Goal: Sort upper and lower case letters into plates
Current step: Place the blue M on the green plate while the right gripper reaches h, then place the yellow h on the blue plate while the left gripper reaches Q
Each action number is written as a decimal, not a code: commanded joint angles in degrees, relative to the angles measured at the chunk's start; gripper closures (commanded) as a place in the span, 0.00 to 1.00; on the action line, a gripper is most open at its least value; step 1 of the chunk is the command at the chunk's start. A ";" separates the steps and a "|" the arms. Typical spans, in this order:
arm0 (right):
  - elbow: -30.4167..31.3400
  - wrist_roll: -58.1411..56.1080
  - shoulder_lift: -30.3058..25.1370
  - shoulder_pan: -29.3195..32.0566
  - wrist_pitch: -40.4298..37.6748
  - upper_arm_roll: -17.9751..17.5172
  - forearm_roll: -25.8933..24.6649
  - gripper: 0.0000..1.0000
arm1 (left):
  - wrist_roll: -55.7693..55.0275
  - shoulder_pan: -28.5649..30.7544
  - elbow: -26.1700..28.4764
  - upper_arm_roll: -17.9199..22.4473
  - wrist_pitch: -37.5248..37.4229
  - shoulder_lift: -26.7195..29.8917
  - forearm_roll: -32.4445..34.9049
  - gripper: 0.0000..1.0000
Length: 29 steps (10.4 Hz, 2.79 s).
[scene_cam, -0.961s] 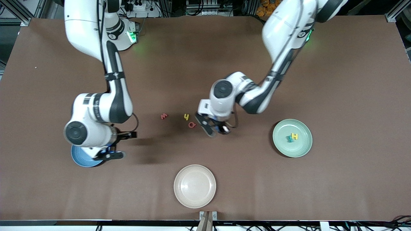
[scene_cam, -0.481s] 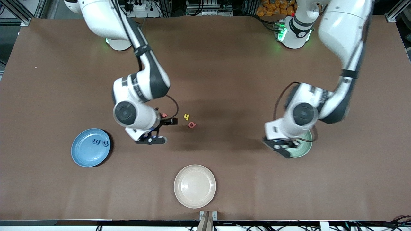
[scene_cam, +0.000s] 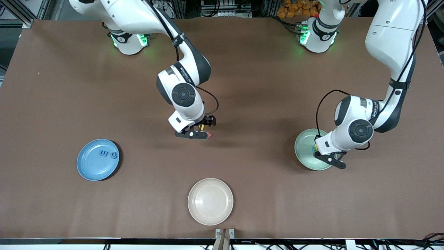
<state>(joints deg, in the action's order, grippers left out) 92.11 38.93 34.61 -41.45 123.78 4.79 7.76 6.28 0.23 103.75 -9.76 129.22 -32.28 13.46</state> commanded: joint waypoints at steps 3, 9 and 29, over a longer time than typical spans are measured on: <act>7.38 8.77 1.25 0.67 10.85 -1.36 -1.26 0.00 | -4.97 0.21 0.85 -1.23 -0.37 5.91 -0.01 0.00; 11.34 9.84 2.84 -0.65 16.31 -1.45 -1.26 0.00 | 2.78 -0.84 -4.52 -2.54 -0.72 5.83 -0.53 0.00; 6.69 -7.94 -2.35 14.35 6.22 0.84 -1.43 1.00 | -44.29 -16.20 -16.90 -5.36 -11.19 2.94 -4.14 0.00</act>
<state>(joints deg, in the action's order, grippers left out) 99.44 36.67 32.98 -31.64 132.15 6.64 7.42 -31.70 -12.83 89.48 -15.50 117.96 -26.61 9.82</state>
